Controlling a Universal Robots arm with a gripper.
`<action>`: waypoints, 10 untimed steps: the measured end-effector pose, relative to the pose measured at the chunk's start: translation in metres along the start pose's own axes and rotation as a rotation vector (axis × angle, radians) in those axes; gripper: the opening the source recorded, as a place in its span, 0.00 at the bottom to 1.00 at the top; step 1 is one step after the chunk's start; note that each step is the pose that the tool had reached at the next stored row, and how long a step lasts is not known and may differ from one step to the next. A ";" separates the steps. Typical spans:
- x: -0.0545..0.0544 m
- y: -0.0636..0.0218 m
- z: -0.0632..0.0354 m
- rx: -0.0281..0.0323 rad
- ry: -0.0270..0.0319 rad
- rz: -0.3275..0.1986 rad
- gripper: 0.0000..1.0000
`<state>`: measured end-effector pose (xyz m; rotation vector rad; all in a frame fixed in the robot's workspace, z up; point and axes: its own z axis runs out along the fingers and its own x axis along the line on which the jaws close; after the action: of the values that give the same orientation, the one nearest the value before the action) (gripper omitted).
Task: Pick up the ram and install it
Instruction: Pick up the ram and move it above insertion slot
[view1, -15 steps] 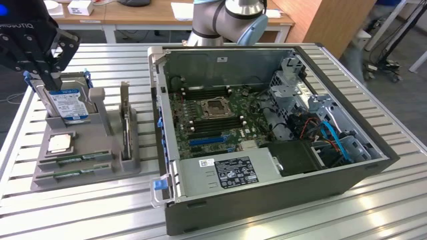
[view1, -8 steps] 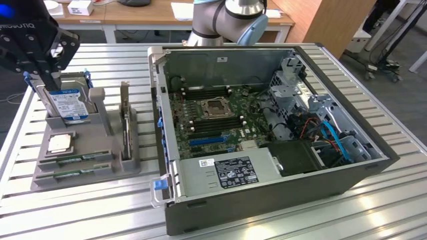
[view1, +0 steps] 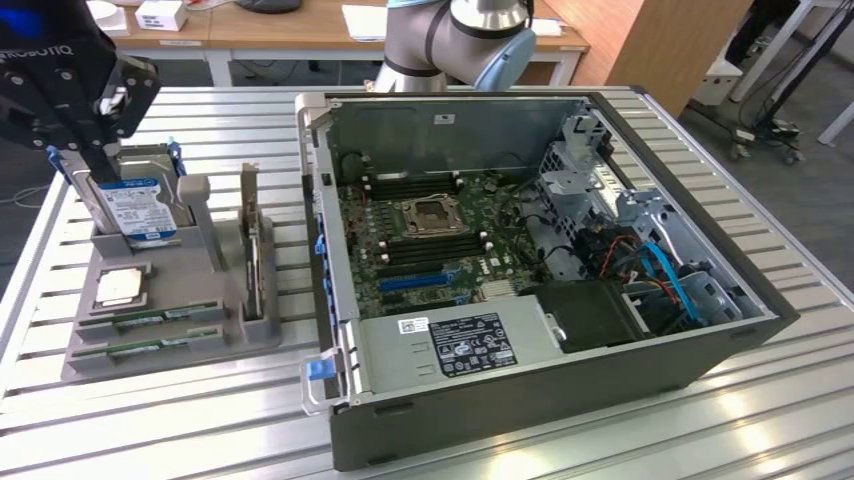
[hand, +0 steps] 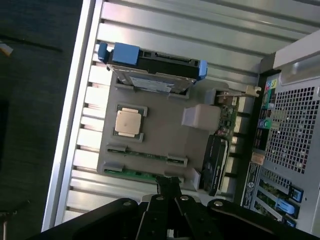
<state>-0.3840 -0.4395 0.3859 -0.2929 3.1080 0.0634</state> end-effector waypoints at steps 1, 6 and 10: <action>0.000 0.0000 0.0000 0.0001 0.0009 -0.018 0.10; 0.000 0.0000 0.0001 0.0004 0.0048 -0.108 0.10; 0.000 0.0000 0.0002 0.0007 0.0080 -0.181 0.10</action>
<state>-0.3840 -0.4394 0.3857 -0.5741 3.0730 0.0582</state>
